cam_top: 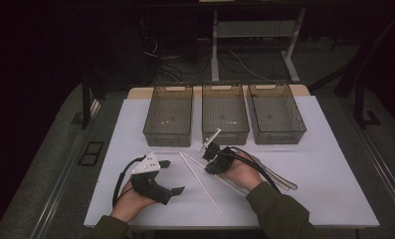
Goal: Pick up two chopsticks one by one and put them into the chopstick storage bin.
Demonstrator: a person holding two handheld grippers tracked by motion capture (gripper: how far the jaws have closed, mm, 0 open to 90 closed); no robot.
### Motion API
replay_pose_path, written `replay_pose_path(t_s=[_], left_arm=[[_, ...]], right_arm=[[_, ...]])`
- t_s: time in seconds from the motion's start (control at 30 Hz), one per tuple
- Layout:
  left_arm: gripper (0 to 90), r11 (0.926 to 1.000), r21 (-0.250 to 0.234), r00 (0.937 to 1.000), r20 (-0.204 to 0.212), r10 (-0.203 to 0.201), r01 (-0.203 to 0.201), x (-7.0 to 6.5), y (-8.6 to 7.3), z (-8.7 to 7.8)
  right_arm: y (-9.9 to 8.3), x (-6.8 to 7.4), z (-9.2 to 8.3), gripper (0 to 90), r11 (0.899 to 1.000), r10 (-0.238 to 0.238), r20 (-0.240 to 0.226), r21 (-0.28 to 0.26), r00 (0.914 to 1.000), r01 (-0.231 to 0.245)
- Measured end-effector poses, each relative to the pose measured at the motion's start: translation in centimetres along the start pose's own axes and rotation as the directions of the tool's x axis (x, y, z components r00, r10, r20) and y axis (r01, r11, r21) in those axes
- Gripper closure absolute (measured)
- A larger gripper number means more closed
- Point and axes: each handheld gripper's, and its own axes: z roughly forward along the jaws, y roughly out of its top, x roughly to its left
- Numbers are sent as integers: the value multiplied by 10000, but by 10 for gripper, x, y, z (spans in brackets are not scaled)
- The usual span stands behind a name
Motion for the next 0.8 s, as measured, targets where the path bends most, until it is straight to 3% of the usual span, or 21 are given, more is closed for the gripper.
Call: replay_pose_path(t_s=[0.13, 0.33, 0.63, 0.8], left_arm=[[0, 10000, -8, 10000, -9, -22, 22, 0, 0, 0], [0, 10000, -16, 10000, -4, -20, 20, 0, 0, 0], [0, 10000, 21, 10000, 3, 0, 0, 0, 0, 0], [0, 10000, 42, 10000, 6, 16, -16, 0, 0, 0]], right_arm=[[-2, -1, 0, 846, 9987, 492, 4, -114, 9988, -492], [-2, 0, -1, 849, 9987, 496, 44, -145, 9988, -495], [-1, -5, -15, 849, 9913, 1108, -290, -685, 9934, -1126], [0, -7, -20, 849, 9886, 1199, -346, -877, 9922, -1225]])
